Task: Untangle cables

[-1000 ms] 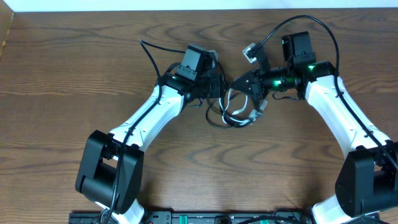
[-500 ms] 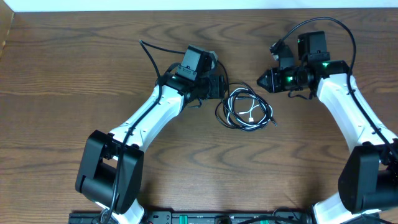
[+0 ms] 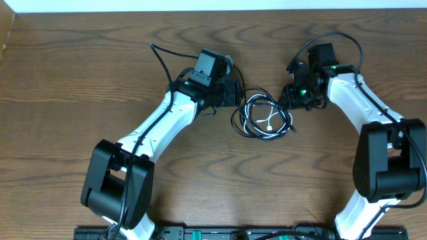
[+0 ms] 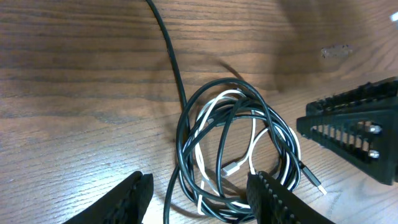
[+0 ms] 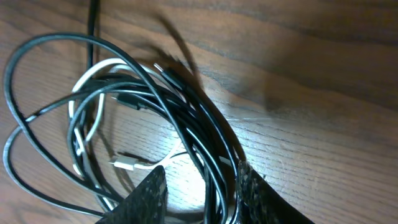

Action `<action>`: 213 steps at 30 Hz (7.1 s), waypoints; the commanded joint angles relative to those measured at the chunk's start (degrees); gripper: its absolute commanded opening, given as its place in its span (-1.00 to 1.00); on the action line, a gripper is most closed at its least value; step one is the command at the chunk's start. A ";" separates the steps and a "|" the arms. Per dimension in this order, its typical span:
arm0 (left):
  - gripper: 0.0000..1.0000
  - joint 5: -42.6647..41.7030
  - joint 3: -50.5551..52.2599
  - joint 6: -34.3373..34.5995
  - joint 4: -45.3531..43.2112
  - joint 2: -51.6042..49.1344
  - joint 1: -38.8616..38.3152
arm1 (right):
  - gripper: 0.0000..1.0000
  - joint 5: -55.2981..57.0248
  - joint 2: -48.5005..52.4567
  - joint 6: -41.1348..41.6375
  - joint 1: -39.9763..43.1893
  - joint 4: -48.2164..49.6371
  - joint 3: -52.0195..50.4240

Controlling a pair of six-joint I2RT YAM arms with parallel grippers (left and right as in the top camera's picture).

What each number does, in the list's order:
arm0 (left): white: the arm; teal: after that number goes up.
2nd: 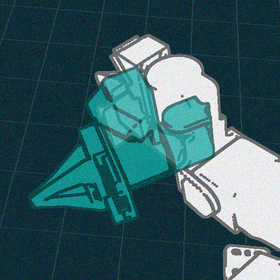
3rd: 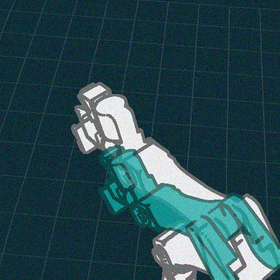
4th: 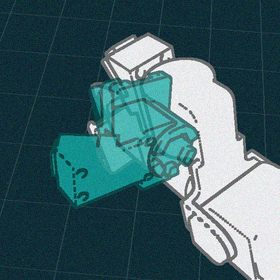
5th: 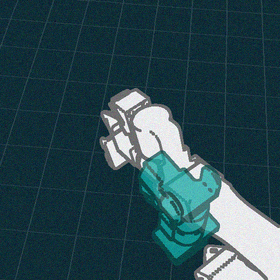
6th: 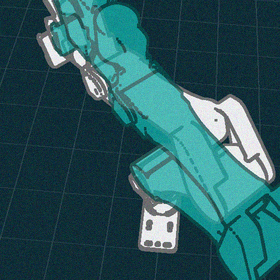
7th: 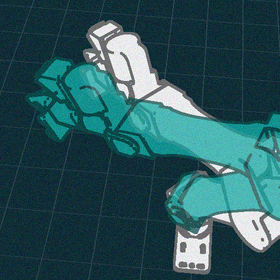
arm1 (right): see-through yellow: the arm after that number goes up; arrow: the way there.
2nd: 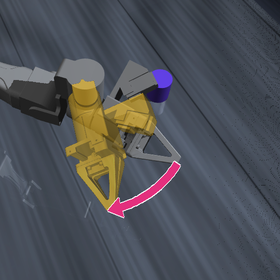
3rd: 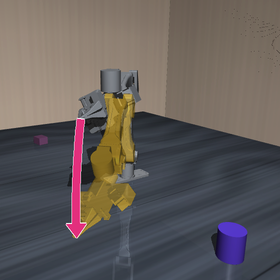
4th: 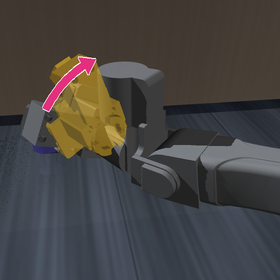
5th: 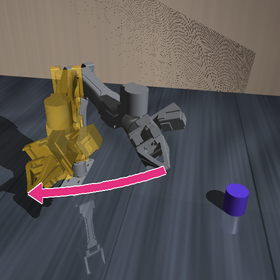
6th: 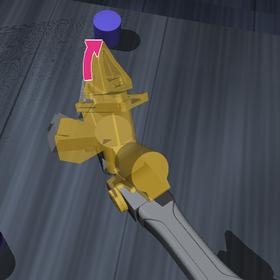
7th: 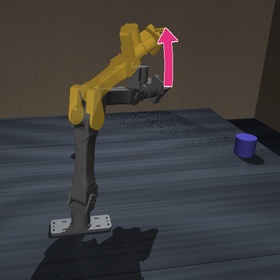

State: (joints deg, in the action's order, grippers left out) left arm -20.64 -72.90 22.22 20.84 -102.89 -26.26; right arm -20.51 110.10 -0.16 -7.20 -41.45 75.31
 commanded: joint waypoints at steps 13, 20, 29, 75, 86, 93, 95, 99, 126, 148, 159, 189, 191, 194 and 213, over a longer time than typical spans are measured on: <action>0.09 0.72 0.33 -0.96 1.16 -0.63 0.13 | -0.44 13.42 5.09 -2.01 -2.12 -0.87 0.33; 0.09 0.72 0.33 -0.96 1.18 -0.63 0.13 | -0.85 12.41 6.99 -4.24 -3.65 0.17 -1.22; 0.08 -1.46 0.33 -0.61 0.70 -0.63 0.13 | -0.98 -7.34 -0.61 -7.52 -3.28 -0.50 1.81; 0.19 -6.03 0.33 25.90 -16.65 -0.66 -1.49 | -0.98 -50.75 -8.24 13.46 -3.82 17.97 2.32; 0.36 -5.35 0.48 23.47 -15.74 -1.36 -1.49 | -0.98 -56.59 -9.09 25.44 -3.67 33.55 2.54; 0.31 -5.25 0.48 22.99 -13.25 -4.31 -1.49 | -0.98 -56.02 -11.23 29.53 -0.94 40.22 2.54; 0.15 -5.27 0.48 21.14 -12.74 -4.39 -1.49 | -0.98 -55.93 -11.28 29.53 0.46 40.13 2.54; -0.14 -7.50 0.48 16.46 -12.72 -4.39 -1.49 | -0.98 -53.81 -11.26 29.24 4.42 38.10 2.54; -0.85 -8.66 0.35 4.24 -12.98 7.23 -1.31 | -0.59 -11.78 -9.79 6.91 -1.64 2.05 2.51; 0.29 4.48 0.37 -1.77 5.27 5.84 -1.25 | -0.21 1.14 -9.64 2.67 -3.52 -0.59 1.01; 0.28 -1.36 0.37 -6.97 6.73 -3.74 -1.25 | -0.16 1.11 -9.64 2.64 -3.52 -0.33 0.98; -0.74 2.78 0.35 3.17 -3.10 -12.85 -1.79 | -0.15 1.09 -9.64 2.64 -4.07 -0.28 0.96; -0.85 0.92 0.35 3.13 -3.58 -12.81 -1.79 | -0.15 1.07 -9.64 2.67 -4.55 -0.20 0.96; -0.85 -5.20 0.22 1.55 -5.16 -11.39 -1.44 | -0.15 0.33 -9.64 2.93 -5.81 0.20 0.96; -0.85 -10.45 -0.13 10.43 -8.96 4.07 0.37 | -0.13 -10.29 -9.64 10.58 -8.98 5.46 0.96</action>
State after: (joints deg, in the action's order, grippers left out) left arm -29.91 -72.07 30.59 12.64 -98.89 -26.24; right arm -27.94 100.01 7.77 -15.64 -36.23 76.75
